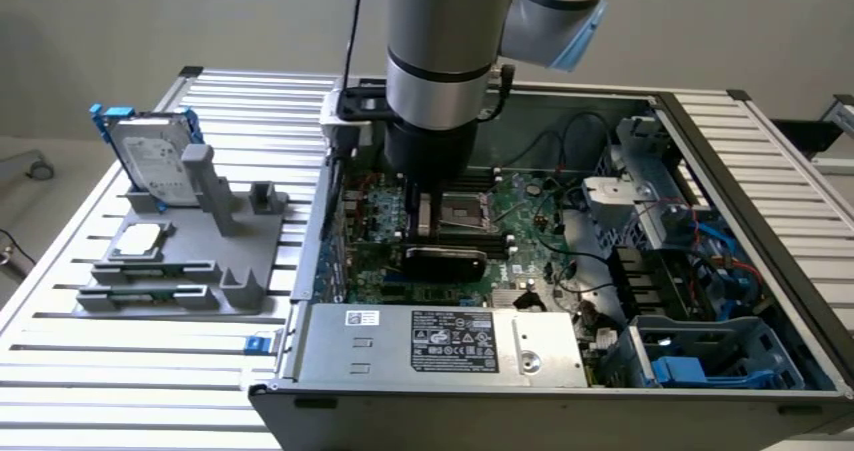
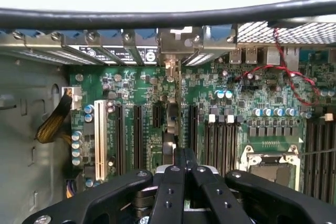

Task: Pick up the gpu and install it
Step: 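Press down on the gpu until it lock into place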

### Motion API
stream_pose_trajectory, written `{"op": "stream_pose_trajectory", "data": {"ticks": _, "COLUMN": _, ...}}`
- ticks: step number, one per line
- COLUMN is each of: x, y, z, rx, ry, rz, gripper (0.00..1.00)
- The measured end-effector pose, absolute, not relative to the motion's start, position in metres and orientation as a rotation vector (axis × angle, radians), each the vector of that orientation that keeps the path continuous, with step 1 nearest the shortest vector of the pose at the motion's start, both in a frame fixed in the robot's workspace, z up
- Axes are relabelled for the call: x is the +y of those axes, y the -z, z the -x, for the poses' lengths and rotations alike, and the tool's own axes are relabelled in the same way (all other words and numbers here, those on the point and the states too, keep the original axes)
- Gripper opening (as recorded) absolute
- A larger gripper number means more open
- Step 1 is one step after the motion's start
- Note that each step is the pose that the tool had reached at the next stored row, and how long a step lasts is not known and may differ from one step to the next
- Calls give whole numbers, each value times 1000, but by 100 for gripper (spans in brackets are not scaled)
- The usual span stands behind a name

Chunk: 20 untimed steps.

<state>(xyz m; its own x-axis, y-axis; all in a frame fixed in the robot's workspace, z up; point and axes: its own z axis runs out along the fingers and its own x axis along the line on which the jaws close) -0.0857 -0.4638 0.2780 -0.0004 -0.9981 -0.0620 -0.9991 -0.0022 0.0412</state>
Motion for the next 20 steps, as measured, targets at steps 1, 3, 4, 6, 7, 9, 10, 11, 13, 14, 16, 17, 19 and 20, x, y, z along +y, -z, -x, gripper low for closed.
{"op": "stream_pose_trajectory", "data": {"ticks": 1, "x": -464, "y": -282, "z": 86, "rx": 2208, "ry": -114, "rz": 2210, "gripper": 11}}
{"op": "stream_pose_trajectory", "data": {"ticks": 3, "x": -465, "y": -288, "z": 87, "rx": 2209, "ry": -114, "rz": 2211, "gripper": 11}}
{"op": "stream_pose_trajectory", "data": {"ticks": 4, "x": -465, "y": -289, "z": 89, "rx": 2209, "ry": -114, "rz": 2210, "gripper": 11}}
{"op": "stream_pose_trajectory", "data": {"ticks": 6, "x": -465, "y": -291, "z": 95, "rx": 2208, "ry": -114, "rz": 2211, "gripper": 11}}
{"op": "stream_pose_trajectory", "data": {"ticks": 7, "x": -465, "y": -291, "z": 99, "rx": 2209, "ry": -114, "rz": 2211, "gripper": 11}}
{"op": "stream_pose_trajectory", "data": {"ticks": 9, "x": -465, "y": -291, "z": 108, "rx": 2209, "ry": -114, "rz": 2211, "gripper": 11}}
{"op": "stream_pose_trajectory", "data": {"ticks": 10, "x": -466, "y": -292, "z": 111, "rx": 2209, "ry": -114, "rz": 2211, "gripper": 11}}
{"op": "stream_pose_trajectory", "data": {"ticks": 11, "x": -466, "y": -291, "z": 115, "rx": 2209, "ry": -114, "rz": 2211, "gripper": 11}}
{"op": "stream_pose_trajectory", "data": {"ticks": 13, "x": -467, "y": -291, "z": 125, "rx": 2209, "ry": -114, "rz": 2211, "gripper": 11}}
{"op": "stream_pose_trajectory", "data": {"ticks": 14, "x": -468, "y": -291, "z": 129, "rx": 2208, "ry": -114, "rz": 2211, "gripper": 11}}
{"op": "stream_pose_trajectory", "data": {"ticks": 16, "x": -468, "y": -292, "z": 134, "rx": 2208, "ry": -114, "rz": 2211, "gripper": 11}}
{"op": "stream_pose_trajectory", "data": {"ticks": 17, "x": -468, "y": -292, "z": 136, "rx": 2208, "ry": -114, "rz": 2211, "gripper": 11}}
{"op": "stream_pose_trajectory", "data": {"ticks": 19, "x": -469, "y": -295, "z": 138, "rx": 2208, "ry": -115, "rz": 2211, "gripper": 11}}
{"op": "stream_pose_trajectory", "data": {"ticks": 20, "x": -469, "y": -297, "z": 139, "rx": 2208, "ry": -115, "rz": 2211, "gripper": 11}}
